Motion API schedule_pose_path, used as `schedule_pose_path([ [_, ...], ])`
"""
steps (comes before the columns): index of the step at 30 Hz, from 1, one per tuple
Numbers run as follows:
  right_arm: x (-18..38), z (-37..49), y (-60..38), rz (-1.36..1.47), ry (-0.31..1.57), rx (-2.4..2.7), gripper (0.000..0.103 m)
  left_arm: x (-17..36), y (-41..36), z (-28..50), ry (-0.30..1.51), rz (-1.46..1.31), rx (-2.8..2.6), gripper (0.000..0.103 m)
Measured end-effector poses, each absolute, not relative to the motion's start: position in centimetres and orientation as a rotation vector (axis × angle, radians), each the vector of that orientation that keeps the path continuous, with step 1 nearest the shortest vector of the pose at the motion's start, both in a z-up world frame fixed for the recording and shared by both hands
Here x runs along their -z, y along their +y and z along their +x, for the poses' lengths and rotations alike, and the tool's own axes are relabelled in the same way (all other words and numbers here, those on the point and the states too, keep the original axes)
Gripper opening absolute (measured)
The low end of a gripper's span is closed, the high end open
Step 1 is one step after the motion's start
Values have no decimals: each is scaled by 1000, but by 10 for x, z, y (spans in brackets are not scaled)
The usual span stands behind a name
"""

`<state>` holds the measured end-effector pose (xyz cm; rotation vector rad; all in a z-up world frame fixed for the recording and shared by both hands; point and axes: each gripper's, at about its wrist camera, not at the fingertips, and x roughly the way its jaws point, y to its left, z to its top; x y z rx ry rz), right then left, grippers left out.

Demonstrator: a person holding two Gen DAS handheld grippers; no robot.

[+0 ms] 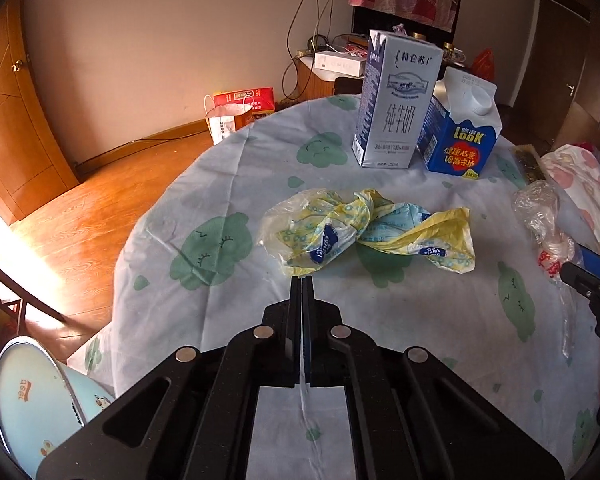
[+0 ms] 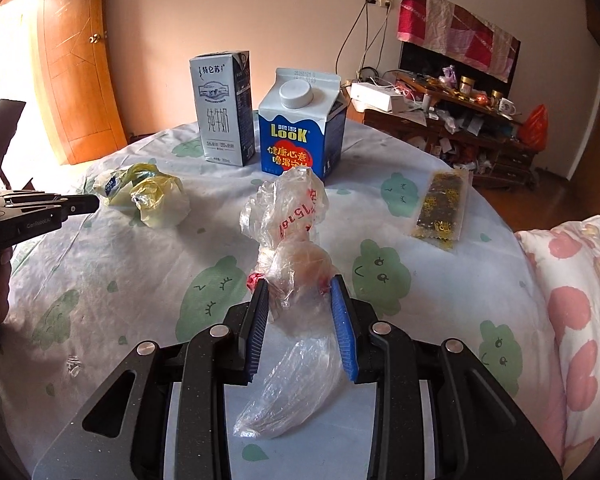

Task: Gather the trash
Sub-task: 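Grasp the yellow-white plastic bag with the left tool while the right tool holds the clear bag, then carry the yellow bag and clear bag over the blue bin with both tools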

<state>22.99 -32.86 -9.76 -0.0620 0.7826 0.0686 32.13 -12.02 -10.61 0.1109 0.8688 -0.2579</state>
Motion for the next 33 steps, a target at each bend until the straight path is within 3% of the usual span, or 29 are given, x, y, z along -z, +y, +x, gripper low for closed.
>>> schedule_pose_path([
  [1,97,231,-328,-63,781,-66,32,102,-116,321,855,105,242,14],
  [2,96,232,-328,-65,779,-63,32,98,-113,322,846,108,223,35],
  [4,94,234,-329,-63,772,-55,32,94,-107,328,836,102,190,44],
  [11,97,240,-337,-49,768,-27,32,107,-109,358,911,36,231,42],
  [12,97,240,-339,-47,770,-28,32,112,-113,360,929,27,251,38],
  [14,98,239,-340,-41,776,-33,32,119,-118,361,953,16,295,14],
  [17,96,236,-338,-40,766,-45,32,116,-121,354,932,43,304,9],
  [33,84,220,-259,-78,716,-197,32,68,-47,266,791,20,178,6],
])
